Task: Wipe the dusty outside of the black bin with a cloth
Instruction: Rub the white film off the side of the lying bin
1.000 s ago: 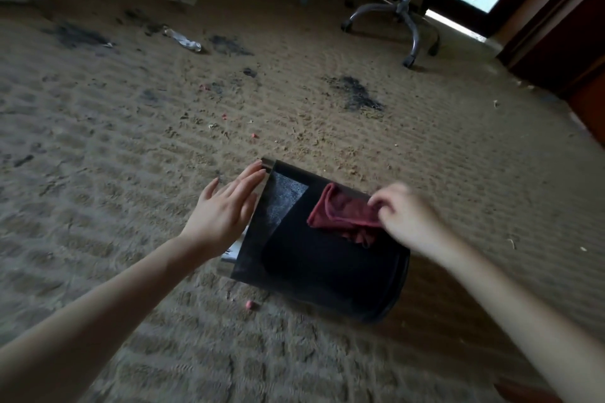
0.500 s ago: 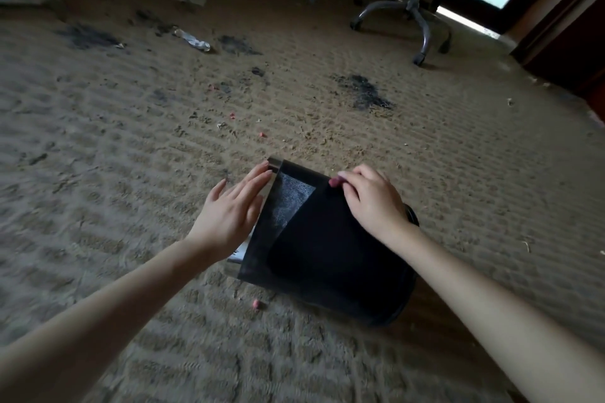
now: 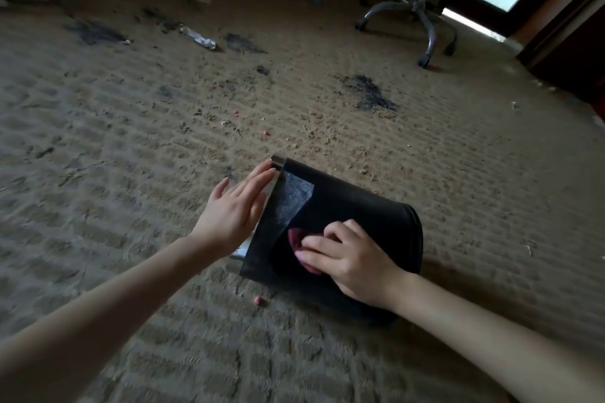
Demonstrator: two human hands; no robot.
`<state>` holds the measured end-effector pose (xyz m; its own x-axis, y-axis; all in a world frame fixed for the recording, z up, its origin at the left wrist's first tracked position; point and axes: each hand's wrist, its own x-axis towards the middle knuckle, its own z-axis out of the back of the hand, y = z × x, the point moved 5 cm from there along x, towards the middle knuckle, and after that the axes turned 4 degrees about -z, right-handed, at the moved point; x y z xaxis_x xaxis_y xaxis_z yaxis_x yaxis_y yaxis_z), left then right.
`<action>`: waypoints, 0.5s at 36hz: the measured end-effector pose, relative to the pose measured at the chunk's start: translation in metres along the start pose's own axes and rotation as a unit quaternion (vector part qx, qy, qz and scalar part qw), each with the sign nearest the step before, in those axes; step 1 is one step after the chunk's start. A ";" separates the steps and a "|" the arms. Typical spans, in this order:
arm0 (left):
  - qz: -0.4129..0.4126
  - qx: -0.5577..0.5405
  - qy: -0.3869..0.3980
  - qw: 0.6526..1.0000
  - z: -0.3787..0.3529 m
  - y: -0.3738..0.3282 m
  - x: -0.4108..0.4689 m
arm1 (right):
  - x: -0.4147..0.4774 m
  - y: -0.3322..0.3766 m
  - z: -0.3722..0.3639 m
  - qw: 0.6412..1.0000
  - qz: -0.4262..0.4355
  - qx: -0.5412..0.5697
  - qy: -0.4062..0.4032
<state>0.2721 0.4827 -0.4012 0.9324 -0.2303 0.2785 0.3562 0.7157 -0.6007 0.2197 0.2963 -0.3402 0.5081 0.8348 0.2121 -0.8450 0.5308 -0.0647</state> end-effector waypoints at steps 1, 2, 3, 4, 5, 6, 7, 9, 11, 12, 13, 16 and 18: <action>0.000 0.001 -0.001 1.000 0.000 0.000 0.000 | 0.002 -0.002 0.001 1.000 0.018 -0.009 -0.003; 0.000 0.003 -0.002 1.000 0.000 0.001 0.000 | 0.008 -0.010 0.003 1.000 0.007 -0.010 -0.016; 0.000 0.005 -0.004 1.000 -0.001 0.001 0.000 | 0.018 -0.023 0.005 0.999 -0.026 -0.005 -0.038; -0.002 0.007 -0.006 1.000 -0.001 0.001 0.000 | 0.029 -0.038 0.007 0.995 -0.073 0.004 -0.064; -0.003 0.008 -0.007 1.000 -0.001 0.000 0.000 | 0.040 -0.056 0.008 0.989 -0.122 0.016 -0.087; -0.003 0.007 -0.004 1.000 -0.001 0.000 -0.001 | 0.051 -0.073 0.006 0.981 -0.166 0.030 -0.097; -0.002 0.004 -0.001 1.000 -0.001 0.000 -0.001 | 0.059 -0.087 0.002 0.974 -0.201 0.048 -0.092; 0.002 0.001 0.003 1.000 -0.001 0.002 -0.002 | 0.068 -0.099 -0.011 0.966 -0.237 0.080 -0.064; 0.007 -0.002 0.007 1.000 -0.001 0.003 0.000 | 0.065 -0.096 -0.019 0.964 -0.241 0.090 -0.064; 0.007 -0.006 0.010 1.000 -0.001 0.003 0.001 | 0.061 -0.091 -0.019 0.964 -0.240 0.089 -0.075; 0.007 -0.012 0.011 1.000 -0.001 0.003 0.002 | 0.054 -0.086 -0.017 0.964 -0.234 0.081 -0.091; 0.008 -0.019 0.009 1.000 0.000 0.001 0.001 | 0.029 -0.055 -0.003 0.978 -0.172 0.051 -0.106; 0.011 -0.017 0.010 1.000 -0.001 0.001 0.001 | 0.011 -0.029 0.001 0.993 -0.089 0.033 -0.067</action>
<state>0.2732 0.4829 -0.4023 0.9408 -0.2278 0.2511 0.3376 0.6983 -0.6312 0.2496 0.2906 -0.3351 0.6276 0.6991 0.3426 -0.7550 0.6539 0.0489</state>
